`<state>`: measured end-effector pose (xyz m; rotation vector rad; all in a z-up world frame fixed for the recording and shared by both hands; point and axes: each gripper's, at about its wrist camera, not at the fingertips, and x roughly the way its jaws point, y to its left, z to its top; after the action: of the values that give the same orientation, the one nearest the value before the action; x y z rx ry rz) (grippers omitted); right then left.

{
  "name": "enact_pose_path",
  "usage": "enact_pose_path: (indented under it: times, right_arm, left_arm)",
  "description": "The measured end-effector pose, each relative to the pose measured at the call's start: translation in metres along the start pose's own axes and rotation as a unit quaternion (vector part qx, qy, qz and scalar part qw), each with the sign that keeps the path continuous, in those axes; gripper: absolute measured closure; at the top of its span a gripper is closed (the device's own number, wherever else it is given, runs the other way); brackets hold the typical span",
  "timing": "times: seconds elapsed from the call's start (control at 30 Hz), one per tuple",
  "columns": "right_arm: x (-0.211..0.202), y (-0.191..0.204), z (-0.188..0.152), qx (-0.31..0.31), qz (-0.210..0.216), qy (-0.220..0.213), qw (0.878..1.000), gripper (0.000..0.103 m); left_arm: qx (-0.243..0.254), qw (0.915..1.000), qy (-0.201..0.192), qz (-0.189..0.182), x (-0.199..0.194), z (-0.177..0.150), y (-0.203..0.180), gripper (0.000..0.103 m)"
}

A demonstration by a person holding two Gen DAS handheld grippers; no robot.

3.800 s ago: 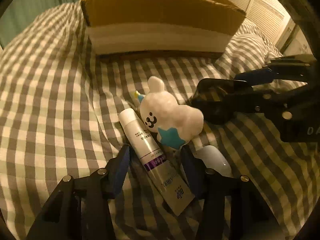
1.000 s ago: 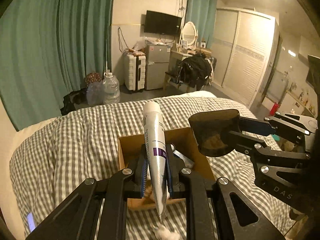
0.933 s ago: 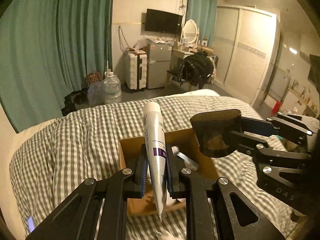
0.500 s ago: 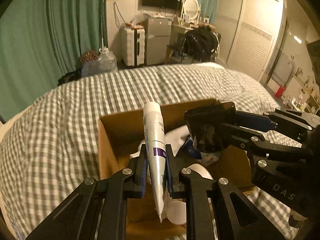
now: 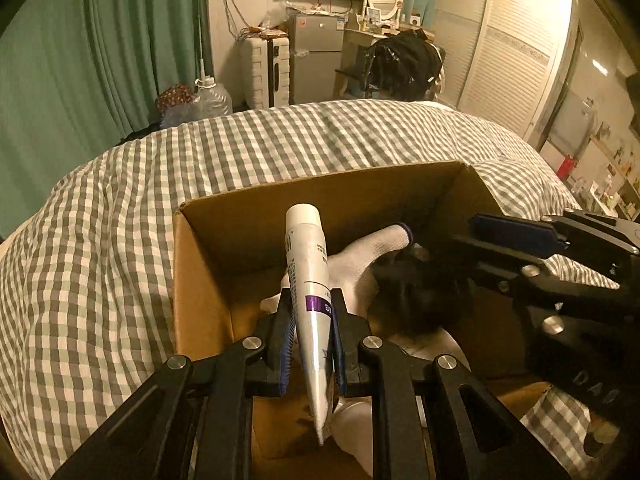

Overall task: Organize objects
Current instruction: 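Carry tube and black cup over the box and release both inside, then lift both tools away from the box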

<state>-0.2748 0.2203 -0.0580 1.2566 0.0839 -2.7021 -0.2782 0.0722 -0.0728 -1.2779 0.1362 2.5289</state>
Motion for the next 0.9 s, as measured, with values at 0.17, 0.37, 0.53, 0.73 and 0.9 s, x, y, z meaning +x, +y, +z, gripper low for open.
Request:
enact_pose_path:
  times: [0.17, 0.37, 0.53, 0.73, 0.9]
  right_arm:
    - [-0.016, -0.004, 0.007, 0.012, -0.006, -0.017, 1.000, 0.063]
    - [-0.065, -0.012, 0.026, 0.039, -0.018, -0.067, 0.997, 0.034]
    - [-0.128, -0.017, 0.042, 0.062, -0.030, -0.128, 0.989, 0.008]
    - [-0.223, -0.013, 0.042, 0.084, -0.069, -0.209, 0.972, 0.002]
    - [-0.290, -0.001, 0.032, 0.086, -0.098, -0.240, 0.962, 0.001]
  left_arm:
    - [-0.010, 0.9999, -0.006, 0.000, -0.014, 0.005, 0.006, 0.070]
    - [-0.008, 0.9983, -0.056, 0.015, -0.065, 0.023, 0.004, 0.028]
    - [-0.003, 0.9940, -0.104, 0.033, -0.127, 0.034, -0.001, 0.010]
    - [0.012, 0.9835, -0.170, 0.060, -0.208, 0.033, -0.007, 0.002]
    - [0.018, 0.9731, -0.217, 0.074, -0.276, 0.019, -0.011, 0.000]
